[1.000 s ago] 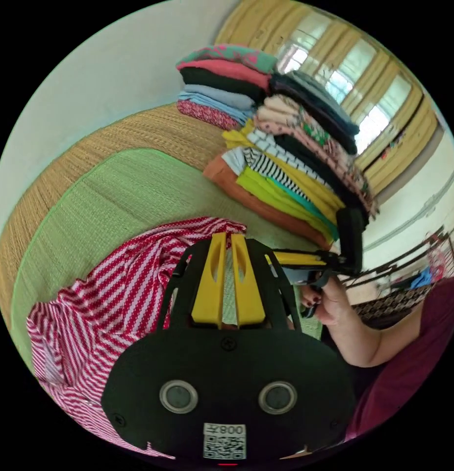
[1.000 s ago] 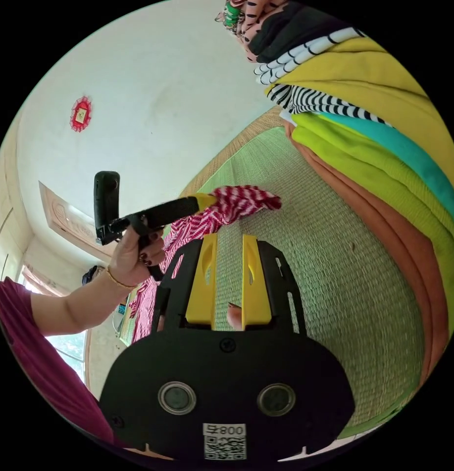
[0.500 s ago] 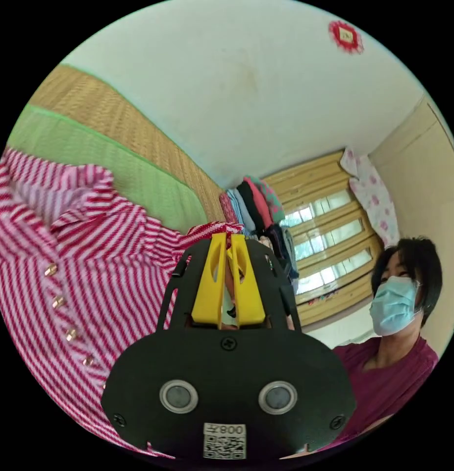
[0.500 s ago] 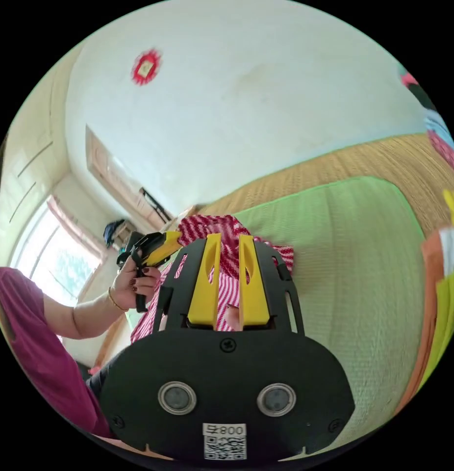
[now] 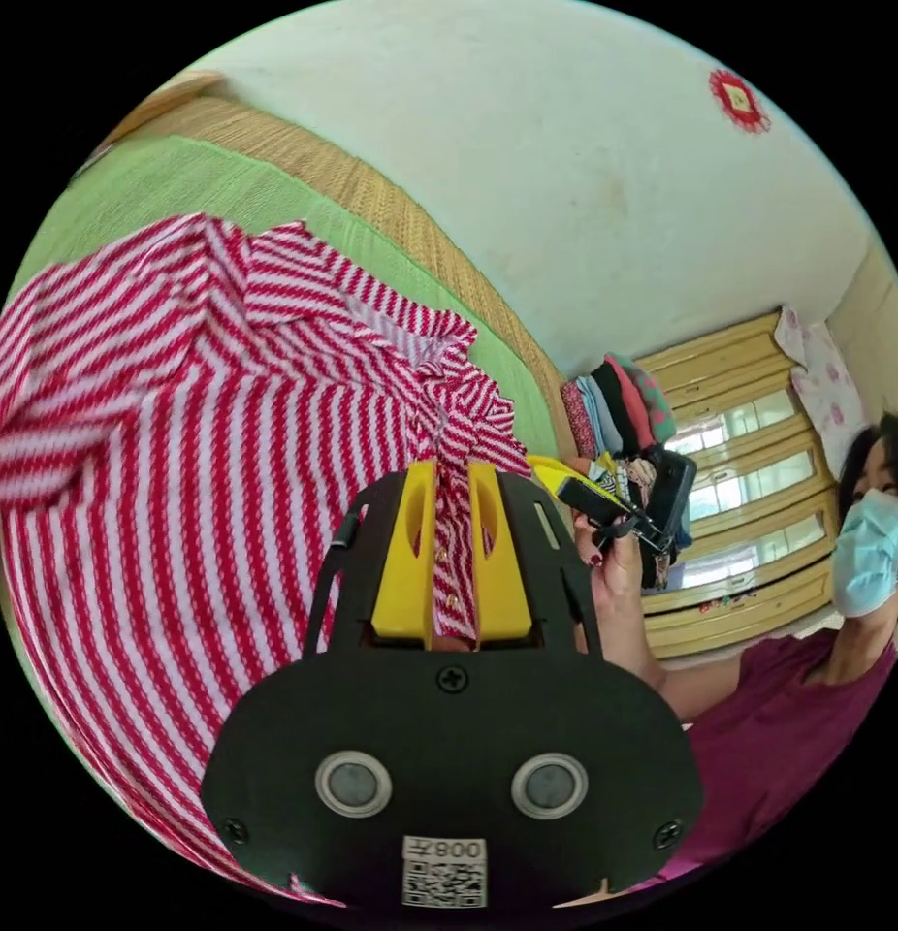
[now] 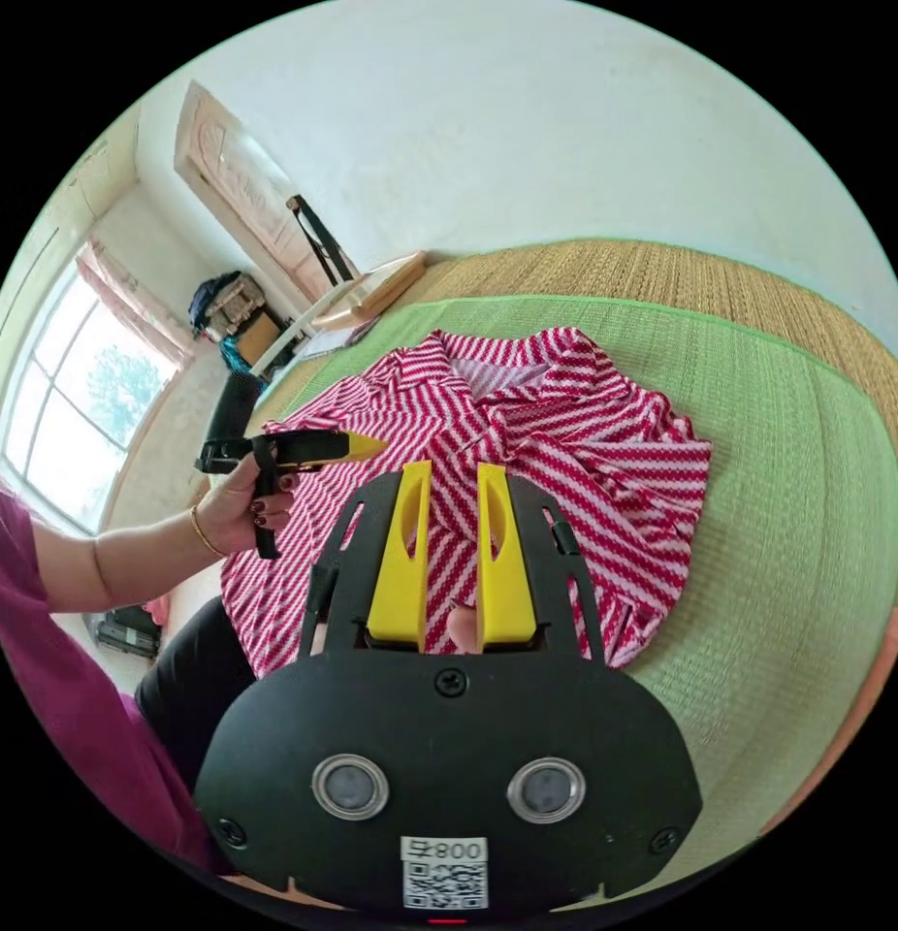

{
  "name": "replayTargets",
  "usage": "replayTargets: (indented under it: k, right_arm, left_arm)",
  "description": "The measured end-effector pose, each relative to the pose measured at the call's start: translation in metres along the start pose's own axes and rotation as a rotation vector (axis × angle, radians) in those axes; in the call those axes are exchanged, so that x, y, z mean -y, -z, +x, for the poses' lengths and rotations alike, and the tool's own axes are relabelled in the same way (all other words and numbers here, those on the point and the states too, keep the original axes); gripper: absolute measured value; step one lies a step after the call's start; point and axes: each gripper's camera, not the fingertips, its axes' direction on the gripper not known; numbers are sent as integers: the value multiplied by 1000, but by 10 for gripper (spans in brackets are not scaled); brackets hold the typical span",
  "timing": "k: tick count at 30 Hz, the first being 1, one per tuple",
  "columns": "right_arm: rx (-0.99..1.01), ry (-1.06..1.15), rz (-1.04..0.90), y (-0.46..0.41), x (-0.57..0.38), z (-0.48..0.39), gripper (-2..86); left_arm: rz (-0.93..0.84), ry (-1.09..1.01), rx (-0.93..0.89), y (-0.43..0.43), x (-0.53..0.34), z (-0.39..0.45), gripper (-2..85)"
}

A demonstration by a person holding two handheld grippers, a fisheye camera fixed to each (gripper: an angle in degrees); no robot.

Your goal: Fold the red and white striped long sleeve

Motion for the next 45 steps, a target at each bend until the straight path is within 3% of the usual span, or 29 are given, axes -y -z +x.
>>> replayTargets:
  k: [4, 11, 15, 23, 30, 37, 45]
  right_arm:
    - [-143, -20, -34, -19, 35, -9, 85]
    - [-163, -23, -87, -42, 70, -5, 45]
    - [-163, -25, -96, -37, 75, -4, 16]
    - [165, -15, 122, 67, 55, -3, 5]
    - [157, -79, 110, 73, 47, 5, 24]
    - [18, 2, -81, 11, 80, -21, 87]
    - [-85, 27, -157, -13, 89, -42, 25]
  left_arm:
    - [-59, -122, 128, -30, 32, 5, 64]
    - [-181, -237, 268, -67, 41, 4, 34]
    - [-142, -260, 226, -56, 33, 5, 10]
    - [-11, -296, 120, -13, 12, 7, 3]
    - [-23, -265, 112, -15, -7, -19, 2]
    - [-30, -254, 122, -21, -12, -33, 2]
    - [-35, -262, 131, -29, -15, -40, 1]
